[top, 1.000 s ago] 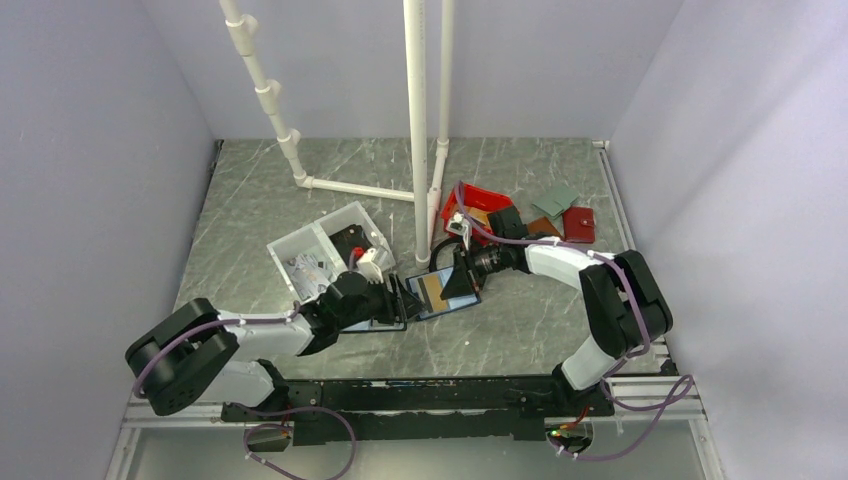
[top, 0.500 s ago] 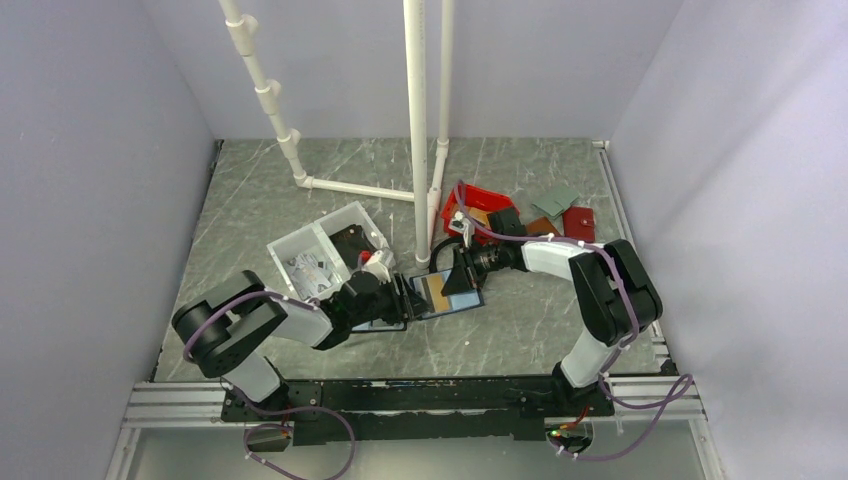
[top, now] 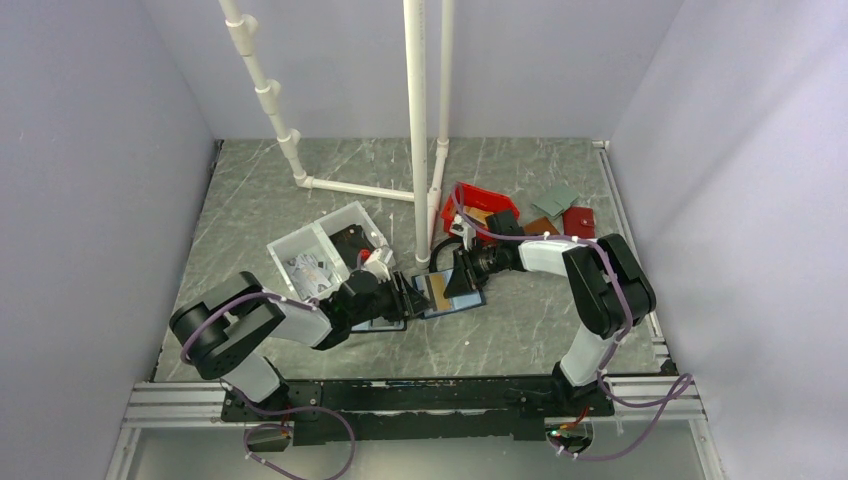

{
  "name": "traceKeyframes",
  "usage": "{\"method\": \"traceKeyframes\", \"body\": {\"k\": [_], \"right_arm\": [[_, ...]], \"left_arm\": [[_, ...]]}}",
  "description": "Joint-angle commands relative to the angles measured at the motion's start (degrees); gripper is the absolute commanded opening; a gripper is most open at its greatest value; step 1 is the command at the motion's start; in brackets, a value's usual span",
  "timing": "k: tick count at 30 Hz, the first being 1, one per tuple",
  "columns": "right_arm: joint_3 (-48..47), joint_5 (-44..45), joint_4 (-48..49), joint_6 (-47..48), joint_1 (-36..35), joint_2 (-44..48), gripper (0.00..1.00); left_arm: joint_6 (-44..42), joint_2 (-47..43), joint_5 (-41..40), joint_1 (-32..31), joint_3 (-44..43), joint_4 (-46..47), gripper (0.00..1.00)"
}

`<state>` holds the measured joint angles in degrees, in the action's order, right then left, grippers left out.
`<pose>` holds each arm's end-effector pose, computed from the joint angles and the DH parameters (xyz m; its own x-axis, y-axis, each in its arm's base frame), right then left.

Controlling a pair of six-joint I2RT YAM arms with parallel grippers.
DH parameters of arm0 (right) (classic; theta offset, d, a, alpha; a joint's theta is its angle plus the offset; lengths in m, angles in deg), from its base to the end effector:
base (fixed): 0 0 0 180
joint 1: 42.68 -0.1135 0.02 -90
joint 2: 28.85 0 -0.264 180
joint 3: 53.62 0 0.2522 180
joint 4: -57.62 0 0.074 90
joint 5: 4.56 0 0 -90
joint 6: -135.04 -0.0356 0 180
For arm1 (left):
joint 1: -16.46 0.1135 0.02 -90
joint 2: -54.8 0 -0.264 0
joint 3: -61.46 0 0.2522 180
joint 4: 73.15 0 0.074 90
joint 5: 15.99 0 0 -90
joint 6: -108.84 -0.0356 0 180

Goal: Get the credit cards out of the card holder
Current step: Pick up the card holder from the center of the board.

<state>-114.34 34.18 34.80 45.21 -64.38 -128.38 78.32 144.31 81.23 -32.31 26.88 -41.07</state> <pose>0.2740 0.1389 0.1311 -0.8158 -0.3267 -0.4772 -0.5782 0.4434 0.6849 0.1702 -0.2010 0.1286 -0.8385 -0.3399 -0.4259 0.1972 0.5394 -0.8186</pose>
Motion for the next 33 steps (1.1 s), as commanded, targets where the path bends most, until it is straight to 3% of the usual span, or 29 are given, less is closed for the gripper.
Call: {"method": "traceKeyframes", "body": {"k": [1, 7, 18, 28, 33], "right_arm": [[-1.3, 2.3, 0.7, -1.5, 0.3, -0.7, 0.23], [-1.6, 2.2, 0.3, -1.6, 0.2, -1.3, 0.22], [-1.8, 2.0, -0.1, -1.6, 0.2, -1.9, 0.22], [-1.8, 2.1, -0.1, -1.7, 0.2, -2.0, 0.22], [-1.9, 2.0, -0.2, -1.7, 0.2, -2.2, 0.22]], "left_arm": [[0.5, -0.9, 0.3, 0.2, -0.4, 3.8, 0.47], [0.5, -0.2, 1.1, 0.2, -0.2, 5.1, 0.42], [-0.8, -7.0, -3.0, 0.2, -2.1, -9.6, 0.45], [0.1, -4.2, 0.4, 0.2, -1.9, -1.3, 0.43], [-0.3, -5.6, -0.1, 0.1, -2.3, -3.0, 0.43]]}}
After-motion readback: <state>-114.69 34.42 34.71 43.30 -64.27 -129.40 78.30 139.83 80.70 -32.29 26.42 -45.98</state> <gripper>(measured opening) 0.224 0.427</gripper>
